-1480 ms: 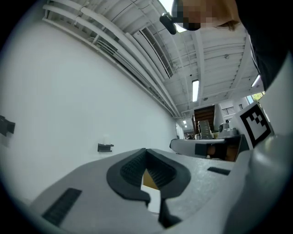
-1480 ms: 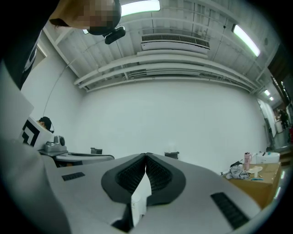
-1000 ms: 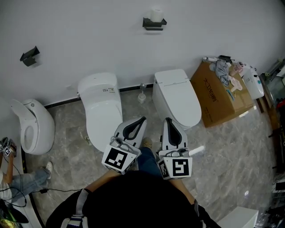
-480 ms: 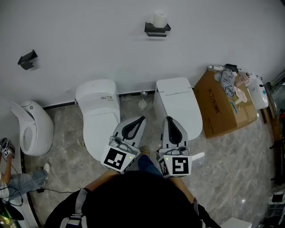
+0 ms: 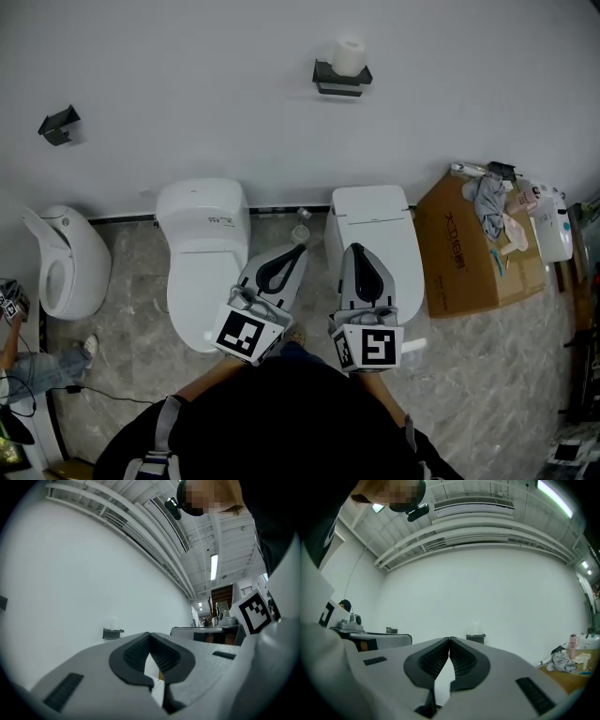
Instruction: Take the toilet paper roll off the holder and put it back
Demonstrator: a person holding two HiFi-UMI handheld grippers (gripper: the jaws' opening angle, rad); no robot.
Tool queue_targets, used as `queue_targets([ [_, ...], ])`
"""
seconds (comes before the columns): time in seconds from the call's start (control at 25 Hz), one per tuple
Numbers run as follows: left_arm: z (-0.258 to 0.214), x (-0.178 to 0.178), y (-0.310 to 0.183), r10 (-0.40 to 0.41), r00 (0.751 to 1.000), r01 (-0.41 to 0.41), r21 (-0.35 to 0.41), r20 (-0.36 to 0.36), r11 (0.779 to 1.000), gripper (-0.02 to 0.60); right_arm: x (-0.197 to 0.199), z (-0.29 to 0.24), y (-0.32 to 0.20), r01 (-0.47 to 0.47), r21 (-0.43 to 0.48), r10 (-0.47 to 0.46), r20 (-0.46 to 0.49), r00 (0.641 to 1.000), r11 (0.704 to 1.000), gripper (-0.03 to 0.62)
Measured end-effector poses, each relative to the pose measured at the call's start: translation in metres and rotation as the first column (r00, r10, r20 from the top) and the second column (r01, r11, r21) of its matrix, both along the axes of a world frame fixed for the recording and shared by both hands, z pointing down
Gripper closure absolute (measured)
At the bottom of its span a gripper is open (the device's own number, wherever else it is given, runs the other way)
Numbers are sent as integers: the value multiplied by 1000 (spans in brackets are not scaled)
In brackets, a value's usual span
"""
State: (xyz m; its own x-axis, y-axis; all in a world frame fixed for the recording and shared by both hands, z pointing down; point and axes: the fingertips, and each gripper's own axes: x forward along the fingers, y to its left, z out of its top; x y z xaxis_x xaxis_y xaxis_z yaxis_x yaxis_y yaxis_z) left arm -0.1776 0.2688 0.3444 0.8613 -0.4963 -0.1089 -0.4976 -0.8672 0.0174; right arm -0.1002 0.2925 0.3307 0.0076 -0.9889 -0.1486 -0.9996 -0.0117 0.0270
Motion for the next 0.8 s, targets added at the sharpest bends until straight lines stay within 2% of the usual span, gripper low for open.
queue_targets([
  [0.12,-4,14,-17,-17,1000,17,23,-9,1000,575,13,0,-18,23,-8,-23,-9,1000,1000,571],
  [0.4,-3,42,-41,-48,999,48,3,-6,999,575,41,-1,-45,52,-14,-52,2,999,999,571],
  [0.48,-6,48,-46,-48,999,48,21,-11,999,575,47,0,-48,49,-15,-49,11,999,999,571],
  [0.8,-6,61,-53,-57,998,57,15,-7,998,575,62,3,-54,56,-11,-56,11,998,998,570],
])
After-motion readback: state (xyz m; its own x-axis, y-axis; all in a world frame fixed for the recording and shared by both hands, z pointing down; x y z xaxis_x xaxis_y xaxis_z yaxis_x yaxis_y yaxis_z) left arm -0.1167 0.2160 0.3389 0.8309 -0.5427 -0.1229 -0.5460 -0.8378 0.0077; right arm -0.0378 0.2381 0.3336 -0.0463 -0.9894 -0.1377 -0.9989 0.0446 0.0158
